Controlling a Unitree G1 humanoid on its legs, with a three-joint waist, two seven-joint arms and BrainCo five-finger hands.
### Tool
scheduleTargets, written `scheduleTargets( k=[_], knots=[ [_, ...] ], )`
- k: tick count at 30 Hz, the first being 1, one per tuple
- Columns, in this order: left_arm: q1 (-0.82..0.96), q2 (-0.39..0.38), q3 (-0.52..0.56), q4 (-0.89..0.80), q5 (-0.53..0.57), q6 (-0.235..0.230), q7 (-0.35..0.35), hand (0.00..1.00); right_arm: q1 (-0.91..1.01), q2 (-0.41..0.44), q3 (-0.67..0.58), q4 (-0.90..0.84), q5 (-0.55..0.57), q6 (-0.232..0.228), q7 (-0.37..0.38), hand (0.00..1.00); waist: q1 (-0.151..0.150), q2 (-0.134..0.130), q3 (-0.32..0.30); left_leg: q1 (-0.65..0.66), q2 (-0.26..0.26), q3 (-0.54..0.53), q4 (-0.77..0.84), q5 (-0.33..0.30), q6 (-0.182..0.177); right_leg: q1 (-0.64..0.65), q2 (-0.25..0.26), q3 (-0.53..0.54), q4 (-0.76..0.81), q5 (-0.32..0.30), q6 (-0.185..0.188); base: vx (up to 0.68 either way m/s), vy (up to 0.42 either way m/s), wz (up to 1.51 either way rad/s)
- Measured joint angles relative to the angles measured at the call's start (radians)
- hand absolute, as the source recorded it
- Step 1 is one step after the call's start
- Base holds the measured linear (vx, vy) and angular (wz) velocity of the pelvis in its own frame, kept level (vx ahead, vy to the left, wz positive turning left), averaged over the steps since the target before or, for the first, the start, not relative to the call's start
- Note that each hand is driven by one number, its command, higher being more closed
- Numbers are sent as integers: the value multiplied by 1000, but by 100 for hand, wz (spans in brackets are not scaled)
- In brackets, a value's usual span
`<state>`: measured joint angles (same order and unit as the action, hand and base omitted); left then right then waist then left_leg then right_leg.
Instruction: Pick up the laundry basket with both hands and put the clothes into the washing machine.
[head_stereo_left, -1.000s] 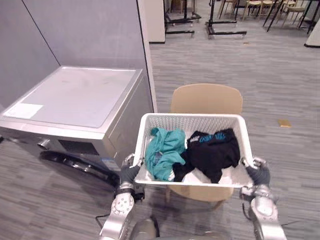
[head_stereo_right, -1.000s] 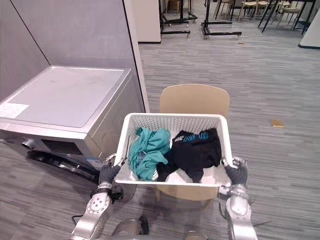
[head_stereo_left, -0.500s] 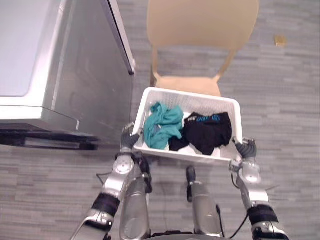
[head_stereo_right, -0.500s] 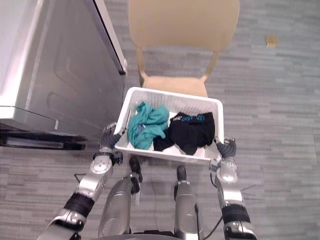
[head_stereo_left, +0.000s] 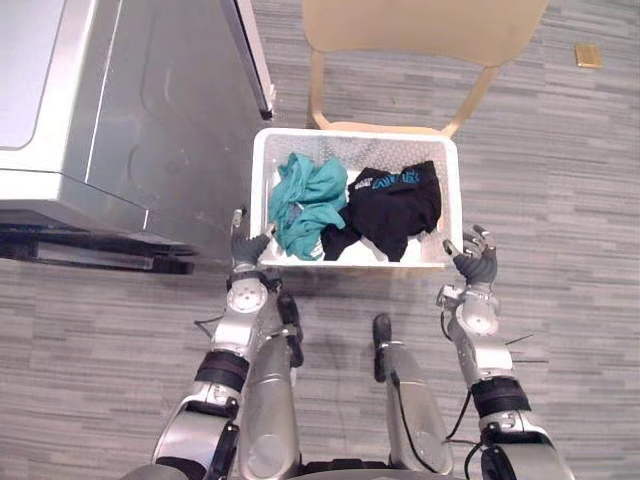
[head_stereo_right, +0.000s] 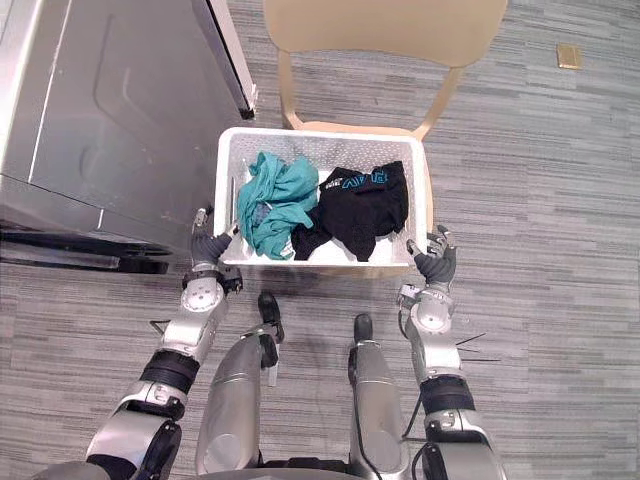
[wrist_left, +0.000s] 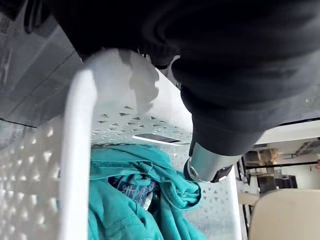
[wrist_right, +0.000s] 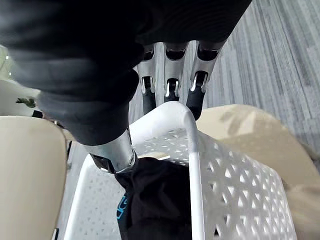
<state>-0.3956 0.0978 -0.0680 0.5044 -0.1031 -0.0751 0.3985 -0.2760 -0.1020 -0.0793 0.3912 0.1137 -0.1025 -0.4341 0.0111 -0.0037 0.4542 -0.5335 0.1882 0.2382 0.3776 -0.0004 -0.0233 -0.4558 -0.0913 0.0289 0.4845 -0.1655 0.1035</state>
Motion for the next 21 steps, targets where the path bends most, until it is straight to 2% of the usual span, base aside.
scheduleTargets(
  k=[8,13,15,21],
  knots=[
    [215,-4,27,-36,40,-12,-35,0,178,15,-23,-12,1,-11,32,0,4,-10,6,162,-39,-14,-132,22,-28,146,-18,-31,-73,-19,-5,71,-45,12],
    [338,47,94,-56,77,-27,-64,0,264,-5,-68,-14,-4,-28,67,0,1,-12,8,246,-51,-14,-172,27,-28,236,-24,-40,-124,-21,-5,120,-23,2],
    [385,59,122,-75,76,-46,-73,0,303,-17,-86,-19,-8,-33,88,0,2,-15,10,279,-55,-15,-190,31,-22,276,-26,-47,-146,-21,-5,158,-26,4],
    [488,59,151,-56,70,-68,-120,0,398,-24,-77,-13,-11,-48,170,0,2,-13,3,340,-71,-20,-227,33,-20,354,-34,-71,-202,-26,-2,94,-9,8]
  ],
)
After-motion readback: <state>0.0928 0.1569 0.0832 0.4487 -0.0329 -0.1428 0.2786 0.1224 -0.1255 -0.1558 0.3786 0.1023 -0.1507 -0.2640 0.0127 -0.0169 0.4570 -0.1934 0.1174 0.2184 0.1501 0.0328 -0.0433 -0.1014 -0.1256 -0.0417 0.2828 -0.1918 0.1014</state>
